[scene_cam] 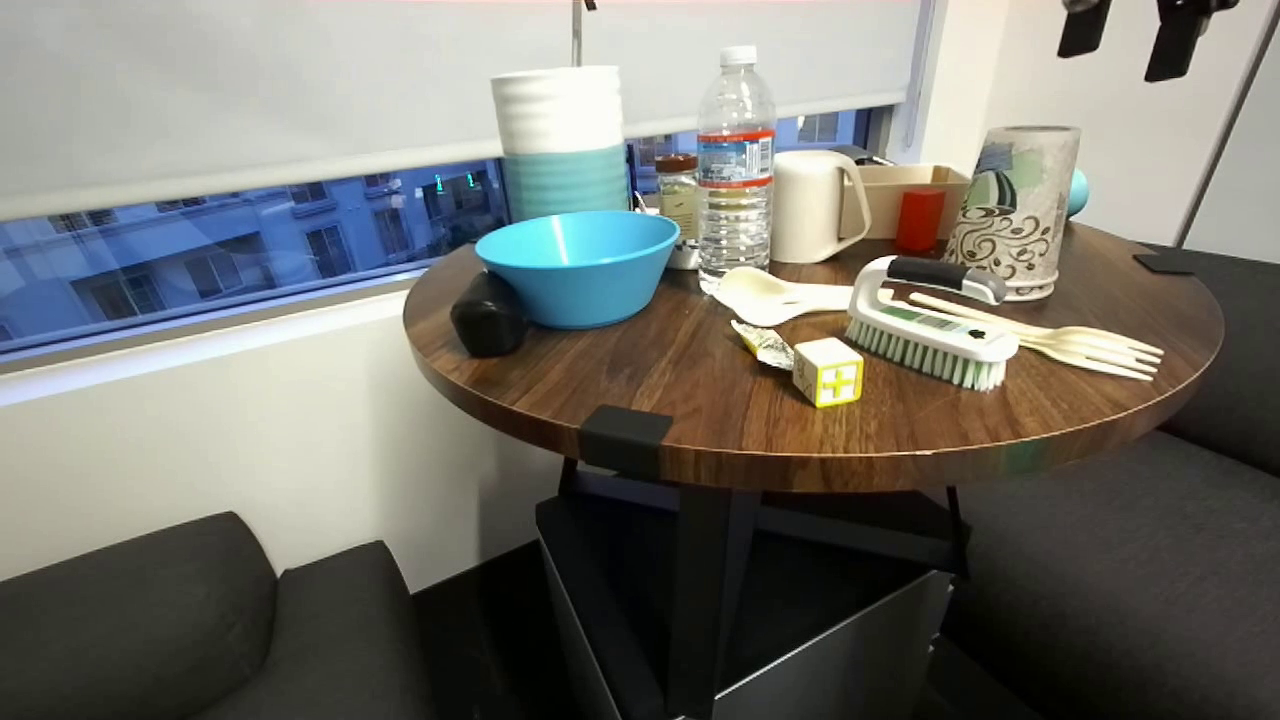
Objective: Stack up the cups then turn them upright
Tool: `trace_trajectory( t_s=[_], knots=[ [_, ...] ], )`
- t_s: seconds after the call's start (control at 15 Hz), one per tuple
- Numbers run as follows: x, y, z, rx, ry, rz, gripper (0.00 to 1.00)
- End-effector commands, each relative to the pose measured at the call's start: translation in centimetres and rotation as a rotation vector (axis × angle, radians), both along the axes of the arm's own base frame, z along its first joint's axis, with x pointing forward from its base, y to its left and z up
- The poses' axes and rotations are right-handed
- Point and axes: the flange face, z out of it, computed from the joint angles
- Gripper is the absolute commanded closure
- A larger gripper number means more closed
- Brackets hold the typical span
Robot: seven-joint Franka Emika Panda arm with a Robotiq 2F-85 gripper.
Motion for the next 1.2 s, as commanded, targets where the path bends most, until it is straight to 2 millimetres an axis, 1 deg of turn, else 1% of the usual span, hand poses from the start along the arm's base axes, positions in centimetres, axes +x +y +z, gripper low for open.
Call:
trace_trajectory(
  t_s=[0.0, 0.07, 0.13, 0.33, 0.6, 0.73, 1.0, 1.13],
  knots=[
    [2.2, -0.6, -0.6, 0.108, 0.102, -0.123, 0.0],
    [2.6, -0.3, -0.7, 0.145, 0.071, -0.091, 0.0],
    [1.2, -0.4, -0.8, 0.082, 0.056, -0.078, 0.0],
    [2.3, -0.4, -1.3, 0.112, 0.071, -0.088, 0.0],
    [2.4, -0.4, -1.3, 0.113, 0.07, -0.089, 0.0],
    [2.2, -1.9, -2.4, 0.144, 0.148, -0.189, 0.0],
    [1.9, -4.1, -3.4, 0.182, 0.261, -0.352, 0.0],
    [2.0, -4.6, -3.7, 0.216, 0.313, -0.428, 0.0]
  ],
)
